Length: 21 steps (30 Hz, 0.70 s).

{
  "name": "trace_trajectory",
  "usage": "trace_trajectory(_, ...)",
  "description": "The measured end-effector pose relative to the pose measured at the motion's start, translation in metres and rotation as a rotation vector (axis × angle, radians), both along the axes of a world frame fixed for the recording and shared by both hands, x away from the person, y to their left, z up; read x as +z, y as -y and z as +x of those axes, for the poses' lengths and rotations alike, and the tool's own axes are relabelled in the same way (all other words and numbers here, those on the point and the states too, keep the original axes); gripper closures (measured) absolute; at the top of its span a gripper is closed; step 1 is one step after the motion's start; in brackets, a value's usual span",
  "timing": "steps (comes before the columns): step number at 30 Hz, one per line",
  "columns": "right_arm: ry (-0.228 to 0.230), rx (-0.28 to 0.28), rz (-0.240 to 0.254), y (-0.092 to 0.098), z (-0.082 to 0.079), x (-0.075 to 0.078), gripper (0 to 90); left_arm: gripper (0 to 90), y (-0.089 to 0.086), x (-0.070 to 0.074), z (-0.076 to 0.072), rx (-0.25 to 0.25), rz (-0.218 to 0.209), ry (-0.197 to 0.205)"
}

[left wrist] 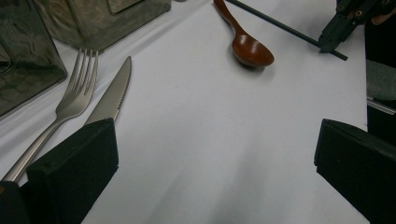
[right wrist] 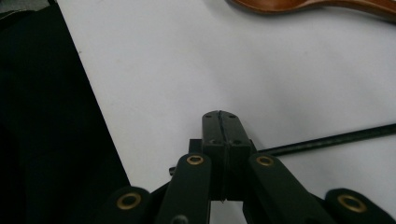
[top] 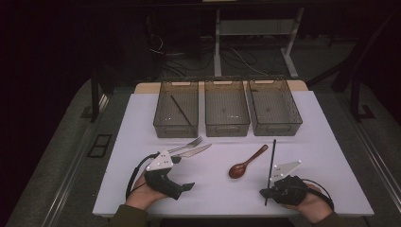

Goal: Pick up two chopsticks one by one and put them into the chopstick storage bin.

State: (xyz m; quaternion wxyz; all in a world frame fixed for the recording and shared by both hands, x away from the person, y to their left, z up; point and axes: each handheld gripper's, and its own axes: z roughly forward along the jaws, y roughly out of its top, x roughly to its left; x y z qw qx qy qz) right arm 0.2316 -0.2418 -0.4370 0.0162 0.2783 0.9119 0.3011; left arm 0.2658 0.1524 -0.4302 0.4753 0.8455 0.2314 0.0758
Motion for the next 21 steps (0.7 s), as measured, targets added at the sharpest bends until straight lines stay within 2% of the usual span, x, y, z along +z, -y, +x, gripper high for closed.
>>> trace_trajectory(9,0.004,-0.037,-0.011,0.015,-0.002,0.001,90.0,0.0,0.000,0.000,0.000,0.002,-0.001,0.001)
trace_trajectory(13,0.017,-0.061,0.030,0.023,-0.001,0.006,89.9,0.0,0.000,0.000,0.000,0.002,-0.001,0.001)
trace_trajectory(14,0.023,-0.079,0.040,0.025,-0.001,0.008,89.8,0.0,0.000,0.000,0.000,0.003,0.000,0.001)
trace_trajectory(15,0.035,-0.121,0.064,0.031,0.003,0.011,83.1,0.0,0.000,0.000,-0.001,0.004,-0.002,0.002)
trace_trajectory(16,0.035,-0.121,0.064,0.031,0.003,0.011,83.1,0.0,0.000,0.000,-0.001,0.004,-0.002,0.002)
trace_trajectory(17,0.058,-0.185,0.073,0.040,0.008,0.014,78.2,0.0,0.000,0.000,0.000,0.005,-0.002,0.003)
trace_trajectory(18,0.058,-0.185,0.073,0.040,0.008,0.014,78.2,0.0,0.000,0.000,0.000,0.005,-0.002,0.002)
trace_trajectory(20,0.084,-0.260,0.082,0.050,0.017,0.016,72.6,0.0,0.000,0.000,0.000,0.005,0.001,0.000)
trace_trajectory(21,0.099,-0.325,0.086,0.059,0.028,0.019,68.6,0.0,0.000,0.000,0.000,0.005,0.001,0.000)
